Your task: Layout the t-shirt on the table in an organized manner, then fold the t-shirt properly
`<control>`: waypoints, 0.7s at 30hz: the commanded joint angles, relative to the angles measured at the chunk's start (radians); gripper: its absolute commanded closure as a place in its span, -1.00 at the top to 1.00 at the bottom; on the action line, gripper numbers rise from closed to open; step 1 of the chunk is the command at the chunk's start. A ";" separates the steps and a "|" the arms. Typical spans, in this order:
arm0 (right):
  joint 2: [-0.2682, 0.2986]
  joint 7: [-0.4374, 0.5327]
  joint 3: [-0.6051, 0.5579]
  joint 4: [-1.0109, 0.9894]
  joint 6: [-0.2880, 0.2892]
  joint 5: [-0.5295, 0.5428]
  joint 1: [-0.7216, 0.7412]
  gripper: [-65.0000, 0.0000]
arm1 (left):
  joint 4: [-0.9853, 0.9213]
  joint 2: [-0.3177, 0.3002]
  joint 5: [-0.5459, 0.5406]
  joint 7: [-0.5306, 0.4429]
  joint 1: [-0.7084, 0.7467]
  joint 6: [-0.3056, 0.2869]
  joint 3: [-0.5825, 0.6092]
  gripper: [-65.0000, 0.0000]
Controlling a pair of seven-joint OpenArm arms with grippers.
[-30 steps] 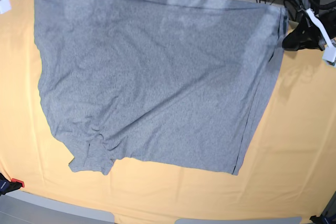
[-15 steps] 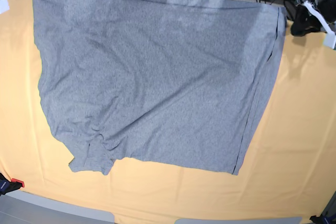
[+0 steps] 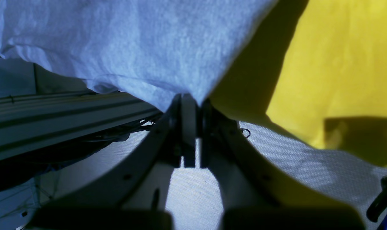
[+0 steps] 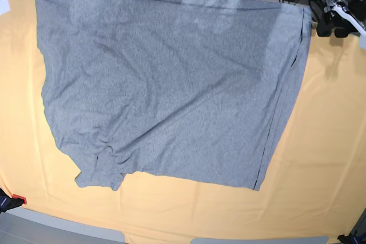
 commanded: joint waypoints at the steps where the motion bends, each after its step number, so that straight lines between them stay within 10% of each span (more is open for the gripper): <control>1: 0.014 0.007 0.012 0.011 0.002 0.010 -0.011 -1.00 | -0.004 -0.021 -0.019 -0.028 0.000 -0.004 0.006 0.29; 21: 0.014 0.007 0.012 0.011 0.002 0.010 -0.011 -1.00 | -0.167 -0.050 -0.179 0.156 -0.024 -0.076 0.213 0.24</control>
